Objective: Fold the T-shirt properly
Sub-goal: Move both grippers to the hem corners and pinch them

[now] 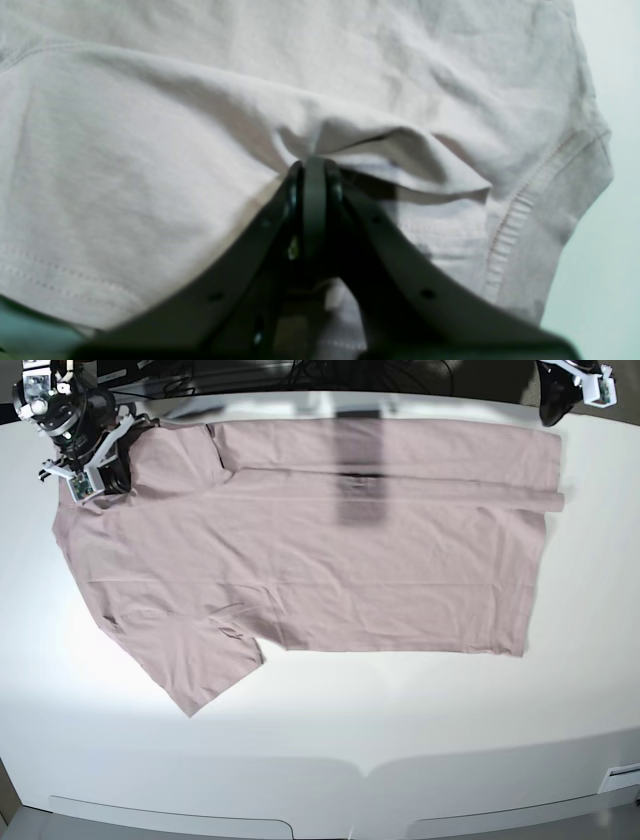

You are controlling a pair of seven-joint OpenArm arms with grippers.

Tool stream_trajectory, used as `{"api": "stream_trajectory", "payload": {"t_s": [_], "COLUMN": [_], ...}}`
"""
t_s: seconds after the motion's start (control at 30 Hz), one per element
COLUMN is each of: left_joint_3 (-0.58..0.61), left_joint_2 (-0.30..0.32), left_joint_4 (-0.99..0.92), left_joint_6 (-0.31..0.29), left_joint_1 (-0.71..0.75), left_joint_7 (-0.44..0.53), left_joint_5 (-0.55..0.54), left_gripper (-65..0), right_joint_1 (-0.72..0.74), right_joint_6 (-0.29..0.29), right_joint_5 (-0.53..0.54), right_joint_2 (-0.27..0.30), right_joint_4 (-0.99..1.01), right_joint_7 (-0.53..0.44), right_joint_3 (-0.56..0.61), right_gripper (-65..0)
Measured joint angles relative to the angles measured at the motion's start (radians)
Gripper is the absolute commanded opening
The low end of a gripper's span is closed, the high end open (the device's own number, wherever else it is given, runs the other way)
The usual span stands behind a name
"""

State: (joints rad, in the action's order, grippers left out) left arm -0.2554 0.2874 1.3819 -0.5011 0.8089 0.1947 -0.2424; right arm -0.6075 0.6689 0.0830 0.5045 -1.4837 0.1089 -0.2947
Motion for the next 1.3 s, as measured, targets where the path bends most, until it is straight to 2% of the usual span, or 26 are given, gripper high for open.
{"api": "stream_trajectory", "payload": {"t_s": [0.13,0.23,0.3,0.37,0.47,0.53,0.67,0.77,0.87,1.0,1.1,1.3], "left_joint_3": [-0.050,-0.104,-0.158,-0.220,-0.299,-0.327,-0.329,-0.330,-0.320,-0.262,-0.169,0.044], "left_joint_2": [0.008,-0.009,-0.012,-0.017,-0.008,-0.008,0.018,0.071,0.115,0.175,0.200,0.206], "left_joint_4": [0.151,0.266,0.341,0.415,0.537,0.580,0.560,0.518,0.420,0.211,0.034,-0.291], "left_joint_6": [-0.003,0.003,0.012,0.015,0.021,0.011,-0.003,-0.037,-0.094,-0.193,-0.192,-0.190], "left_joint_1": [0.005,0.011,0.022,0.038,0.000,-0.035,-0.138,-0.252,-0.366,-0.553,-0.684,-0.952], "left_joint_7": [-0.307,-0.481,-0.568,-0.576,-0.543,-0.538,-0.581,-0.624,-0.737,-0.845,-0.852,-0.843], "left_joint_5": [-0.024,-0.011,0.016,-0.004,-0.076,-0.113,-0.148,-0.243,-0.341,-0.472,-0.482,-0.463], "left_gripper": [-65.0,-65.0,-65.0,-65.0,-47.8,-43.1,-43.0,-43.0,-43.0,-43.0,-43.0,-43.0], "right_joint_1": [0.012,0.029,0.046,0.063,0.111,0.148,0.217,0.261,0.296,0.323,0.322,0.322], "right_joint_6": [-0.006,-0.010,-0.006,-0.003,-0.003,-0.003,-0.003,-0.003,-0.005,-0.006,-0.005,-0.005], "right_joint_5": [0.060,0.110,0.130,0.159,0.205,0.230,0.280,0.284,0.308,0.366,0.377,0.376], "right_joint_2": [-0.001,0.000,-0.001,-0.004,-0.006,-0.005,-0.006,-0.005,-0.006,-0.008,-0.008,-0.008], "right_joint_4": [-0.057,-0.122,-0.166,-0.206,-0.237,-0.240,-0.239,-0.238,-0.238,-0.239,-0.239,-0.238], "right_joint_7": [0.090,0.180,0.223,0.232,0.252,0.265,0.365,0.369,0.365,0.368,0.387,0.504], "right_joint_3": [0.001,0.001,0.004,0.007,0.007,0.006,0.007,0.006,0.006,0.007,0.007,0.007], "right_gripper": [-65.0,-54.6,-50.6,-50.1,-50.1,-50.0,-47.9,-39.8,-32.8,-32.2,-32.2,-32.2]}}
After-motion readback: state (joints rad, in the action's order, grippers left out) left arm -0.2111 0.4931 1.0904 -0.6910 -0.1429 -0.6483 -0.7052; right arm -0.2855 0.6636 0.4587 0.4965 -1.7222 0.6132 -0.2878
